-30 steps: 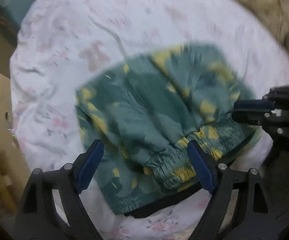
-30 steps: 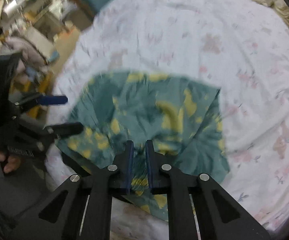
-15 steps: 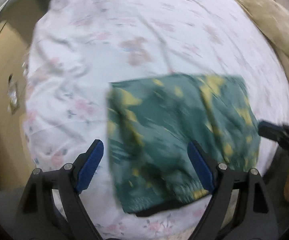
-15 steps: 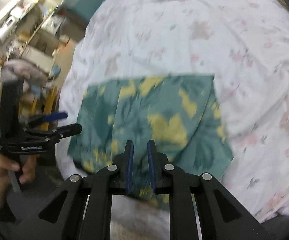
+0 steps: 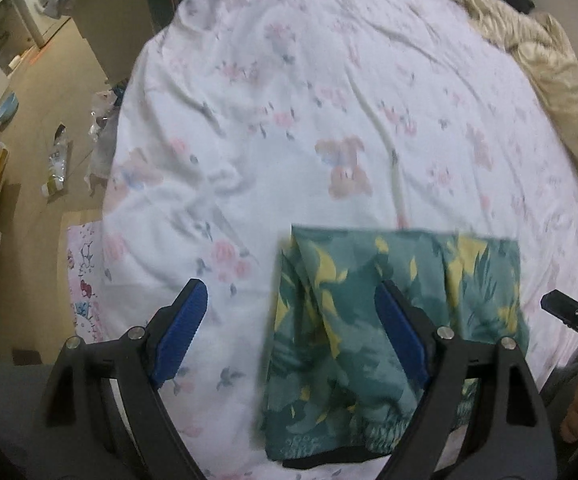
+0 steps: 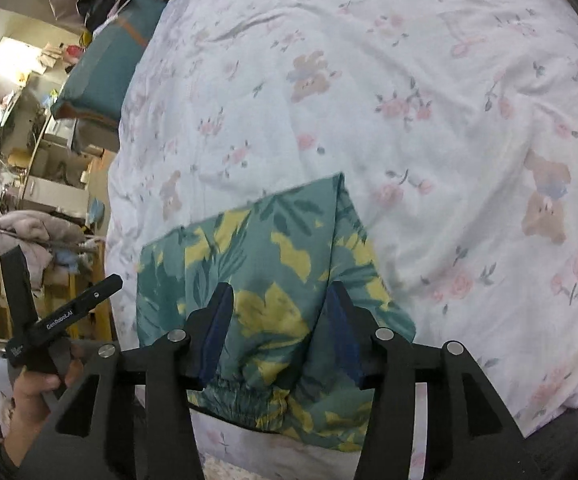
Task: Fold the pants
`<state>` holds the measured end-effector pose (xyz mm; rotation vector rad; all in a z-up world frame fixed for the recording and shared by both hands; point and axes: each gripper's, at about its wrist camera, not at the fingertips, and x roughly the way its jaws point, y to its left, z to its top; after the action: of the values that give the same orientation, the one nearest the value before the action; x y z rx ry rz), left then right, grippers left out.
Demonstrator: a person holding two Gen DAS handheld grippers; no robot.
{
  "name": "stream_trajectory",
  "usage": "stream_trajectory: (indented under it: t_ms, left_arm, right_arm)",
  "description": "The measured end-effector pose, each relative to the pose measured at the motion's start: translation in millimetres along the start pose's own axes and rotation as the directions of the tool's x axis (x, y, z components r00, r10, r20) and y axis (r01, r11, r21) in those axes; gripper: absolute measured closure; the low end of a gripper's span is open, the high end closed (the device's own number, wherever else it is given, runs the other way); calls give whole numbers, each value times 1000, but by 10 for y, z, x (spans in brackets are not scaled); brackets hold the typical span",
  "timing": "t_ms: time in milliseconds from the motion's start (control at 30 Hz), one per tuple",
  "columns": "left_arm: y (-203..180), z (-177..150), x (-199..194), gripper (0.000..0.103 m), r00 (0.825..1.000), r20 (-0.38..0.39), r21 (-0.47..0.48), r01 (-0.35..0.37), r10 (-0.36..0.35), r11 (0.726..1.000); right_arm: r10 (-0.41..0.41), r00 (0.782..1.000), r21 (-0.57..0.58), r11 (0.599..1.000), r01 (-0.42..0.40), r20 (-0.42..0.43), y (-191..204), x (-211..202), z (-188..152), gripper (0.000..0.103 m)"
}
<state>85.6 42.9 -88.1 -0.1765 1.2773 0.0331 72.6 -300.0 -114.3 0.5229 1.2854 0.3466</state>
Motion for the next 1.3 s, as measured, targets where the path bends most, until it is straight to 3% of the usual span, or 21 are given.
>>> stream_trajectory:
  t_ms: [233, 333, 400, 600, 700, 733, 800, 867, 900, 933, 1033, 1133, 1300]
  left_arm:
    - [131, 160, 187, 21, 999, -17, -101, 40, -42, 994]
    - [182, 187, 329, 32, 997, -36, -150, 66, -72, 986]
    - [210, 199, 381, 33, 996, -33, -176, 79, -86, 981]
    - [184, 230, 443, 35, 992, -29, -195, 116, -124, 974]
    - [133, 238, 515, 53, 991, -42, -178, 120, -129, 977]
    - [113, 237, 556, 63, 988, -57, -175, 133, -145, 976]
    - [77, 237, 622, 74, 979, -84, -175, 169, -185, 970]
    - [19, 232, 653, 95, 976, -99, -153, 179, -195, 972]
    - [-10, 231, 656, 101, 976, -104, -137, 178, -193, 974]
    - [-29, 231, 634, 102, 977, -96, -125, 178, -190, 976]
    - [-42, 256, 495, 103, 983, -53, -95, 168, -174, 981]
    - [18, 288, 431, 103, 990, -33, -91, 131, -134, 987]
    - [18, 300, 475, 100, 996, -28, -93, 76, -79, 993]
  right_arm:
    - [-11, 1000, 36, 999, 11, 0, -173, 120, 313, 53]
    - [-16, 1000, 65, 998, 16, 1, -254, 173, 378, 54]
    - [-13, 1000, 85, 996, 13, 2, -300, 185, 398, 54]
    - [-30, 1000, 89, 996, 31, -9, -333, 234, 425, 54]
    - [-36, 999, 63, 997, 37, -19, -288, 331, 465, 57]
    - [-43, 999, 48, 998, 44, -22, -267, 365, 481, 61]
    - [-51, 998, 14, 999, 52, -39, -219, 463, 505, 79]
    - [-48, 997, -9, 999, 47, -59, -173, 564, 509, 84]
    - [-51, 997, -28, 998, 50, -57, -142, 576, 501, 91]
    - [-73, 996, -64, 996, 70, -53, -90, 571, 491, 101]
    - [-81, 997, -101, 992, 79, -11, -19, 444, 475, 101]
    - [-118, 992, -35, 992, 119, 46, -178, 307, 525, 102]
    - [-142, 990, -7, 990, 143, 3, -277, 445, 543, 101]
